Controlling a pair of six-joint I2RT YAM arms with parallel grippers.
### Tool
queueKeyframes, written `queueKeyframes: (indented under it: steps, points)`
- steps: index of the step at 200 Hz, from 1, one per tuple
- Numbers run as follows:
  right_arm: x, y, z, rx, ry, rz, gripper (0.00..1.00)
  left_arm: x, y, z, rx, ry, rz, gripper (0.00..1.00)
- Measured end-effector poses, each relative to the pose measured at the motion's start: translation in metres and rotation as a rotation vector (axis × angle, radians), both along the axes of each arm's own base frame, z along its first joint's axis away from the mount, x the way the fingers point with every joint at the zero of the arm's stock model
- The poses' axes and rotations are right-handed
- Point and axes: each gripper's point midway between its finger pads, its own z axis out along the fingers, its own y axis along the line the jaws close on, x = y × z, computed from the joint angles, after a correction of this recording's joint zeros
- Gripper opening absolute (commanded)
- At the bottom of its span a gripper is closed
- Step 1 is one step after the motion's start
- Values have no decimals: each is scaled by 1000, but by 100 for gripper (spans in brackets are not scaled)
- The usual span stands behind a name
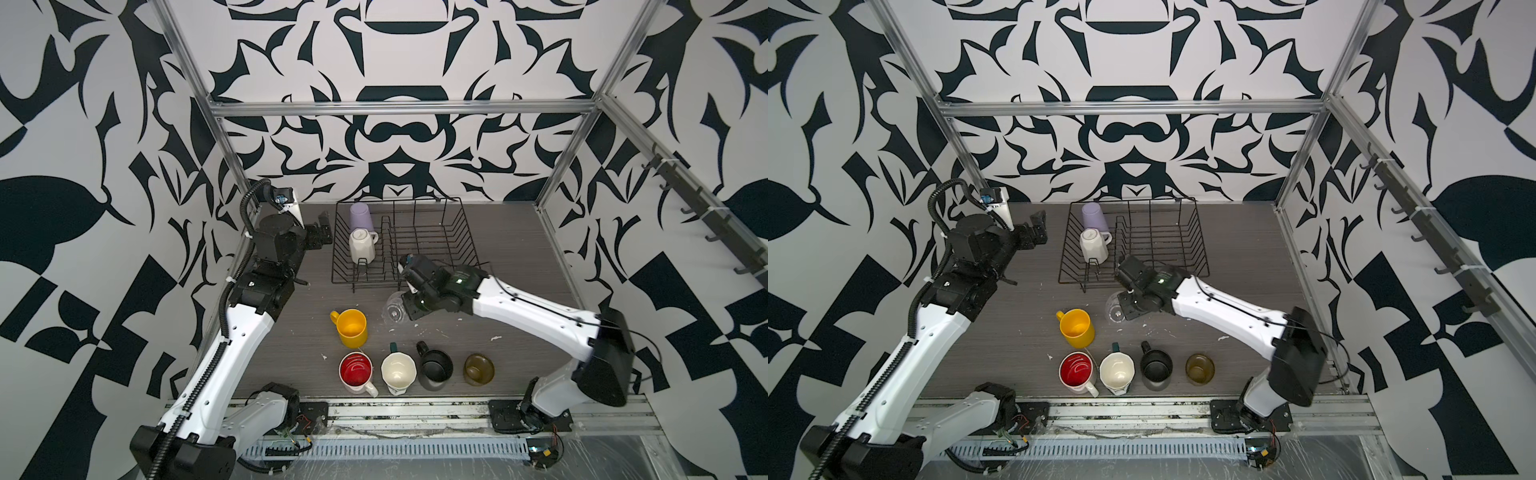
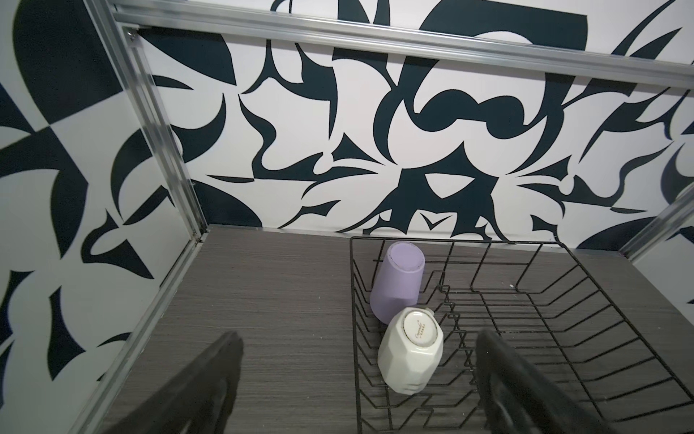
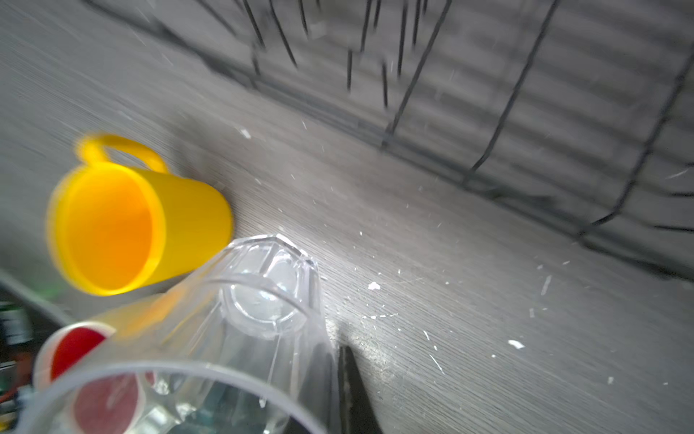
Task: Load cups into a dish rack
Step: Pick up the cup from the center of the table.
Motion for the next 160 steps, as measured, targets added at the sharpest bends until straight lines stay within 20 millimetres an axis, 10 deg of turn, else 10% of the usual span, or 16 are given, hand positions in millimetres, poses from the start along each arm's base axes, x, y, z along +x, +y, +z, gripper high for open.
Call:
queueKeyframes:
  steps: [25, 56, 160]
  points:
    - [24, -37, 53, 222, -69, -100, 0, -1, -8, 1, -66, 16, -60, 99]
    - [56, -82, 64, 378, -74, -244, 0, -5, -30, 6, -144, 30, -194, 99]
    - [101, -54, 80, 761, 51, -177, 0, -19, -115, 1, -394, 164, -723, 99]
